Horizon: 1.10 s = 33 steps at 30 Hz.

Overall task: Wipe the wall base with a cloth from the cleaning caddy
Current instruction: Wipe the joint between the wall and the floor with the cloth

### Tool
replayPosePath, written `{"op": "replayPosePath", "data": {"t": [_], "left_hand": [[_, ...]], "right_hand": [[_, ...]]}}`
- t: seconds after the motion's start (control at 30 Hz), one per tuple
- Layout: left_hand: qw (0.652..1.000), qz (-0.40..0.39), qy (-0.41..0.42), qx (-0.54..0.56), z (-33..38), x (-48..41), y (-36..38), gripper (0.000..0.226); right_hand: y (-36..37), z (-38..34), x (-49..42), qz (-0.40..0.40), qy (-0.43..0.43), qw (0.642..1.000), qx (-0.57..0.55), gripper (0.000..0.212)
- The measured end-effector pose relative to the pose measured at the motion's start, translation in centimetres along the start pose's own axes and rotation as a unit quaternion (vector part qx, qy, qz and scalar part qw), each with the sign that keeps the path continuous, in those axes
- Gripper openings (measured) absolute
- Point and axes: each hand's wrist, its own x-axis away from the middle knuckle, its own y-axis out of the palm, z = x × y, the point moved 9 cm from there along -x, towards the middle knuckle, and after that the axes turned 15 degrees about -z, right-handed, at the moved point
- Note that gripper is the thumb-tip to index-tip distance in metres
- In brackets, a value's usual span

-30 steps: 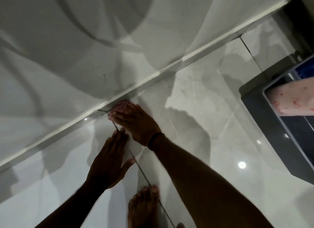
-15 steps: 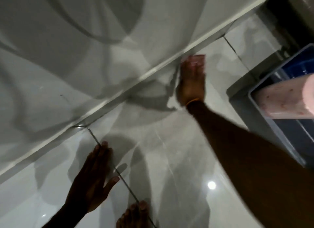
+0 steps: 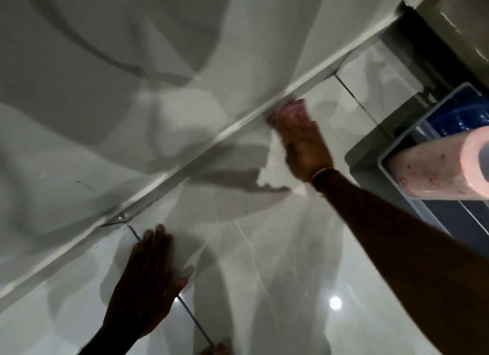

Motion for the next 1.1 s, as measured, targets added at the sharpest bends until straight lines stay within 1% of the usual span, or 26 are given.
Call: {"op": "replayPosePath", "data": {"t": [0.07,0.1,0.17,0.2,0.27,0.33,0.37,0.43,0.5,0.57,0.6,0.63,0.67,0.7,0.73,0.77,0.8,0.83,0.87,0.93,0.97,1.0,1.03,1.1], "left_hand": [[1.0,0.021,0.004,-0.01,0.2,-0.1,-0.6,0.085],[1.0,0.025,0.004,-0.009,0.1,-0.2,-0.7,0.086],[0.999,0.033,0.004,0.012,-0.1,-0.2,-0.9,0.087],[0.999,0.038,0.007,0.021,-0.1,-0.1,-0.9,0.086],[0.999,0.041,0.013,0.027,0.1,-0.1,-1.0,0.085],[0.999,0.033,0.012,0.036,0.2,-0.1,-0.9,0.086],[0.998,0.03,0.007,0.046,0.3,0.0,-1.1,0.087],[0.998,0.023,-0.002,0.066,0.5,0.1,-1.6,0.087],[0.996,0.017,-0.011,0.086,0.5,0.5,-2.1,0.088],[0.995,0.004,-0.023,0.1,0.2,1.1,-2.2,0.091],[0.994,-0.002,-0.03,0.107,-0.1,1.6,-2.0,0.092],[0.993,-0.006,-0.036,0.111,-0.2,2.1,-1.8,0.093],[0.993,-0.01,-0.04,0.109,-0.4,2.5,-1.6,0.093],[0.994,-0.016,-0.046,0.102,-0.7,3.0,-1.4,0.094],[0.993,-0.025,-0.055,0.097,-1.0,3.4,-1.1,0.095],[0.993,-0.034,-0.065,0.098,-1.4,3.7,-0.8,0.096],[0.992,-0.036,-0.072,0.099,-1.7,4.0,-0.6,0.097],[0.992,-0.031,-0.075,0.099,-1.8,4.1,-0.6,0.096],[0.992,-0.025,-0.075,0.098,-1.9,4.3,-0.5,0.095],[0.992,-0.021,-0.071,0.101,-2.0,4.2,-0.3,0.094],[0.992,-0.019,-0.071,0.103,-2.0,4.1,-0.2,0.095],[0.992,-0.019,-0.073,0.105,-2.1,4.0,-0.1,0.095],[0.991,-0.018,-0.075,0.107,-2.0,4.0,-0.1,0.095],[0.991,-0.015,-0.074,0.109,-1.8,4.0,-0.1,0.095]], "right_hand": [[-2.0,6.1,-1.7,0.009,0.121,0.993,-0.011,0.069],[-3.1,8.6,-2.9,0.009,0.182,0.983,-0.024,0.073],[-4.2,11.6,-4.8,-0.002,0.274,0.959,-0.071,0.079],[-4.3,12.0,-5.4,-0.009,0.302,0.948,-0.096,0.078],[-3.8,11.1,-5.7,-0.018,0.307,0.947,-0.09,0.074],[-2.8,8.1,-5.0,-0.01,0.267,0.962,-0.055,0.079],[-2.1,5.7,-4.1,-0.006,0.244,0.969,-0.041,0.078],[-0.3,0.0,-1.9,0.019,0.185,0.982,-0.024,0.068],[1.0,-6.9,0.8,0.067,0.109,0.988,-0.083,0.065],[2.9,-14.0,3.2,0.083,0.054,0.985,-0.142,0.062],[4.2,-17.7,4.1,0.066,0.03,0.986,-0.149,0.064],[5.5,-21.5,4.8,0.031,-0.002,0.99,-0.141,0.066],[7.0,-24.9,5.6,-0.009,-0.046,0.991,-0.128,0.069],[8.6,-28.1,6.4,-0.062,-0.11,0.986,-0.112,0.071],[10.1,-30.7,7.4,-0.115,-0.182,0.972,-0.09,0.072],[11.3,-32.0,8.2,-0.155,-0.236,0.957,-0.062,0.073],[11.7,-32.1,8.4,-0.173,-0.258,0.95,-0.041,0.075],[11.5,-31.3,7.9,-0.173,-0.25,0.952,-0.034,0.077],[11.2,-30.3,7.2,-0.162,-0.219,0.962,-0.038,0.079],[10.4,-28.1,6.1,-0.13,-0.121,0.983,-0.053,0.079],[10.4,-27.9,6.2,-0.126,-0.09,0.986,-0.058,0.078],[10.6,-28.5,6.5,-0.127,-0.085,0.986,-0.064,0.079],[10.9,-29.6,6.9,-0.137,-0.107,0.983,-0.063,0.079],[11.3,-31.5,8.3,-0.157,-0.198,0.967,-0.043,0.075]]}}
